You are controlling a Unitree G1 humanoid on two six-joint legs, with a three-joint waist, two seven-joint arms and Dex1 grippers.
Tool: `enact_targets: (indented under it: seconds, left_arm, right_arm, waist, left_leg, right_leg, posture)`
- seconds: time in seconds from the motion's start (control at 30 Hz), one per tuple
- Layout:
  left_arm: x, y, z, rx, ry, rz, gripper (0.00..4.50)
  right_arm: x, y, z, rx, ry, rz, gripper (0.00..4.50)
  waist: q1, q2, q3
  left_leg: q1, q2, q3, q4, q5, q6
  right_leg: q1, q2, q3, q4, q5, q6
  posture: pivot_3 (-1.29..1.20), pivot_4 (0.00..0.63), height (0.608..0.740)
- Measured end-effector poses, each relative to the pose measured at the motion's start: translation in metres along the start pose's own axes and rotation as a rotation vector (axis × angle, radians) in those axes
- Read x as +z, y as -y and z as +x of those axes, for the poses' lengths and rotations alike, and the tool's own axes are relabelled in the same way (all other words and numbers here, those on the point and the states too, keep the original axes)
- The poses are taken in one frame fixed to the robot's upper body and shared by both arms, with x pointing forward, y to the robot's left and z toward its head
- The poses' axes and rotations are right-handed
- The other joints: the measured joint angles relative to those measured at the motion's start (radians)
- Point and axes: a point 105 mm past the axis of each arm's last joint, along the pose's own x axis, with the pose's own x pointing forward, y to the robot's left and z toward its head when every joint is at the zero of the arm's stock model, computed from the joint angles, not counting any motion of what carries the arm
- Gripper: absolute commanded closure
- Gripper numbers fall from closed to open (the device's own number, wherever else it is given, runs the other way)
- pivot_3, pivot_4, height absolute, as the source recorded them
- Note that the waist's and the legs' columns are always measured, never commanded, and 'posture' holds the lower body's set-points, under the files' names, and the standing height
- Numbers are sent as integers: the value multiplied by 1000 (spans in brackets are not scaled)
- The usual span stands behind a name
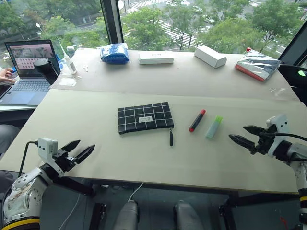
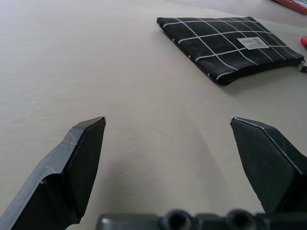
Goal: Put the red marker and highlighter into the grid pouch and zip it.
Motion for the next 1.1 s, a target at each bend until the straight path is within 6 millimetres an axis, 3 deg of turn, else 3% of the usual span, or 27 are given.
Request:
enact_targets:
  seconds: [0.33,0.47,0.7,0.8,0.93,1.1]
  left_arm:
    - [15,-4,6,-82,-51,543,0]
    - [22,3,18,-142,-59,687,0]
    - [42,10,45,-243,-74,1023,0]
    - [45,7,53,-240,-81,1103,0]
    - [50,8,62,-235,-57,1164,0]
    - [51,13,69,-239,-28,1171,0]
  right_arm:
    - [27,-8,9,62,49,22,4459]
    - [50,-33,36,142,97,-37,4459]
    - [94,-100,106,283,197,-125,4459]
    - [93,-120,132,286,140,-179,4459]
    - [72,-142,161,285,7,-214,4459]
    - [65,-145,180,239,-78,-285,4459]
  waist:
    - [0,0,0]
    - [-6,0,0]
    - [-5,1,0]
    - [-3,1,0]
    - [-3,1,0]
    - [-8,1,1]
  left_leg:
    - [0,0,0,0,0,0]
    - [0,1,0,0,0,0]
    - [0,0,0,-1,0,0]
    - [0,0,0,-2,0,0]
    - [-1,0,0,-2,0,0]
    - [0,0,-1,-2,0,0]
  right_leg:
    - [0,0,0,0,0,0]
    - [-1,0,0,1,0,0]
    - [-2,1,0,1,1,-2]
    - [-3,1,0,2,1,-1]
    - [-3,1,0,3,2,-3]
    - [-5,1,0,7,3,-4]
  posture:
    - [0,150,740]
    - [0,150,740]
    - [0,150,740]
    - [0,150,740]
    - [0,150,740]
    - [0,150,740]
